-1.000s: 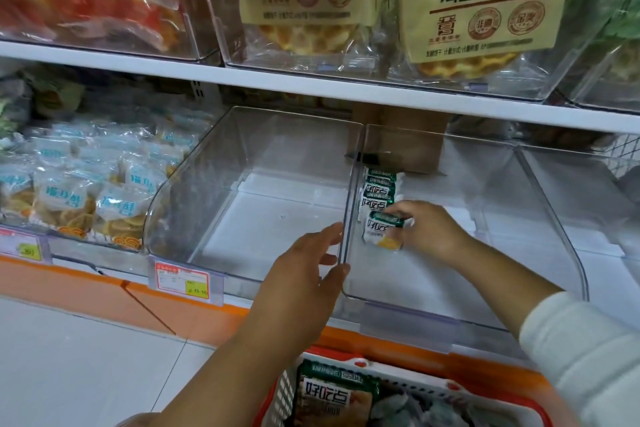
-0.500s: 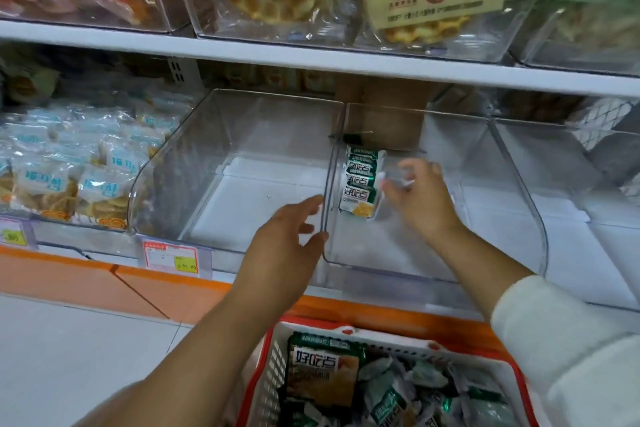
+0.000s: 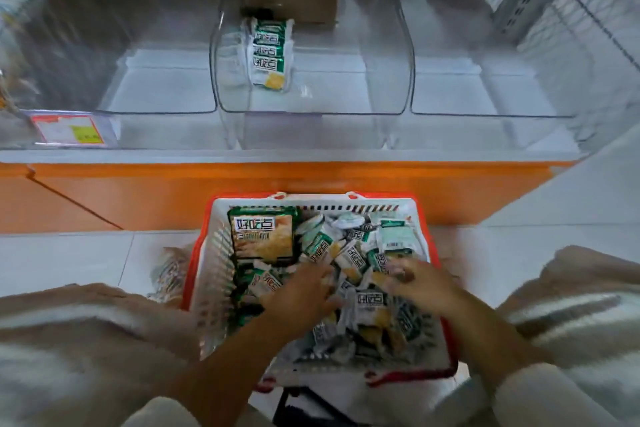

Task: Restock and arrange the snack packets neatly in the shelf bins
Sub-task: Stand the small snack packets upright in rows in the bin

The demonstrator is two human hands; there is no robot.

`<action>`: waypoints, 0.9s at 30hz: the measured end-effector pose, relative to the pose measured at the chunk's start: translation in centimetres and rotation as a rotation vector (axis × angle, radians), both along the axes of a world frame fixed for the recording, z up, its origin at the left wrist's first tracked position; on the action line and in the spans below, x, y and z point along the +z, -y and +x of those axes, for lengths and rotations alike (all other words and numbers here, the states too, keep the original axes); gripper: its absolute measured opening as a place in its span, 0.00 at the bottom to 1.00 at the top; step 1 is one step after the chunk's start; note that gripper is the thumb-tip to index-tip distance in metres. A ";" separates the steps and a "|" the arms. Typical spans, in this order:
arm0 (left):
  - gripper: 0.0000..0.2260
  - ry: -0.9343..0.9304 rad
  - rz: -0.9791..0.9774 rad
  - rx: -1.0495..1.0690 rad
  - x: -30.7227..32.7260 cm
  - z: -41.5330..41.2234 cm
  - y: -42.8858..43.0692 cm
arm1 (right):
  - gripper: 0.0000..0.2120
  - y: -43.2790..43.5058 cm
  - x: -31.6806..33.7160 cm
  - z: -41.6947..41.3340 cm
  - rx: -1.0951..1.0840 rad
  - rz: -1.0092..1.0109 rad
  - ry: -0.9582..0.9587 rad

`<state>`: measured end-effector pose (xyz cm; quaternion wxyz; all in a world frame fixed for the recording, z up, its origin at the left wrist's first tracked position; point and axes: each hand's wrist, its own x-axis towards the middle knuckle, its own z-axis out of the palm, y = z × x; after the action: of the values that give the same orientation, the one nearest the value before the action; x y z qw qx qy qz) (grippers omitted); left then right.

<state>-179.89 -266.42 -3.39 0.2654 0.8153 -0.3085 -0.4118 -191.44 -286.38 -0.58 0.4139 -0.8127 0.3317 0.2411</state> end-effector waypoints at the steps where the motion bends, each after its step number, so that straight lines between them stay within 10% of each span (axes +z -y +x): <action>1: 0.14 -0.018 0.042 -0.040 -0.9 -1.1 0.1 | 0.30 -0.1 -0.7 -0.6 0.016 0.042 -0.064; 4: 0.32 -0.002 0.121 -0.086 -2.9 -3.6 0.8 | 0.42 -0.5 -1.9 -0.9 -0.051 0.111 -0.096; 16: 0.15 -0.357 -0.061 0.332 -2.5 -2.5 2.3 | 0.40 -1.7 -2.0 0.6 -0.329 0.347 0.063; 18: 0.29 -0.380 -0.055 0.366 -1.8 -2.4 2.2 | 0.40 -1.9 -1.8 0.5 -0.356 0.383 0.080; 27: 0.28 -0.339 -0.087 0.376 3.8 0.0 1.3 | 0.20 -2.3 1.8 1.8 -0.414 0.442 0.289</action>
<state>-179.85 -267.77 0.42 0.4200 0.7655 -0.1198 -0.4725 -189.63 -284.04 1.25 0.6629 -0.6446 0.3672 0.1003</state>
